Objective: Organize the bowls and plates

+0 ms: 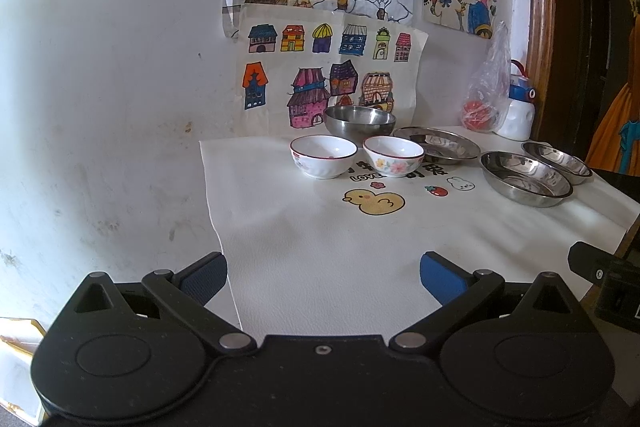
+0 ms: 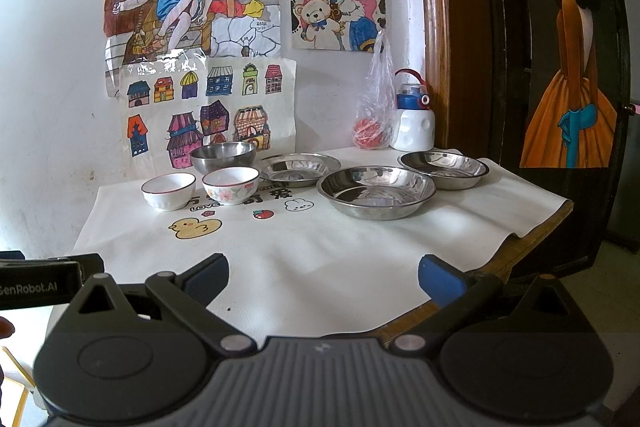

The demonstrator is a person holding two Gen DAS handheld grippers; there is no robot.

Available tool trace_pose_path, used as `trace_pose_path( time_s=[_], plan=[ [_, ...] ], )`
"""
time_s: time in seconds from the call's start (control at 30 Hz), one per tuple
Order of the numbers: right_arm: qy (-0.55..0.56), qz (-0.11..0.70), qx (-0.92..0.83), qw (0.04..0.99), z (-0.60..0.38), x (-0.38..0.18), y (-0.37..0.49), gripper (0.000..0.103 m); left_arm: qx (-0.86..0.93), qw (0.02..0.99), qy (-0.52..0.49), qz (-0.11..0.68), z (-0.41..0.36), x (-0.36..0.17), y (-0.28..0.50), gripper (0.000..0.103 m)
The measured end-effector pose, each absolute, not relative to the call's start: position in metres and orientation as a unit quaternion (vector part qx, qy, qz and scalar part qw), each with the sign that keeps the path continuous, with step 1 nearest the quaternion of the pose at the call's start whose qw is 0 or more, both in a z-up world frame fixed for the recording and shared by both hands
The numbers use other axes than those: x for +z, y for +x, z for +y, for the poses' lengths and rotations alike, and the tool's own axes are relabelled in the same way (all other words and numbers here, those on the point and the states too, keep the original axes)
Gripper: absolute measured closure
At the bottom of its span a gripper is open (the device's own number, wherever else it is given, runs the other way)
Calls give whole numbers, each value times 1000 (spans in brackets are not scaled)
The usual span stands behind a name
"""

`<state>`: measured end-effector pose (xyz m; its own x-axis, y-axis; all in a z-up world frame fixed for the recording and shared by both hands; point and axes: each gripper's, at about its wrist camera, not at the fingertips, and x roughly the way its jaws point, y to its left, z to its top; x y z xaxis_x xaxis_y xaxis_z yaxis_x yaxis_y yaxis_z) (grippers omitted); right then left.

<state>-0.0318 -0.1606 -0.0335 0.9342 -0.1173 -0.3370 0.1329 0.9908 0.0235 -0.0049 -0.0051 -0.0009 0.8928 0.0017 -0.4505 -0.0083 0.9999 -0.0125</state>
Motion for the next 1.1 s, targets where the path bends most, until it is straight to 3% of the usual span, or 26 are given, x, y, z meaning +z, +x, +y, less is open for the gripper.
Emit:
trace_pose_path(
  time_s=[1.1],
  plan=[
    [25, 180, -63, 981, -160, -39, -23, 0, 3, 971, -13, 240, 3, -6, 7, 1]
  ],
)
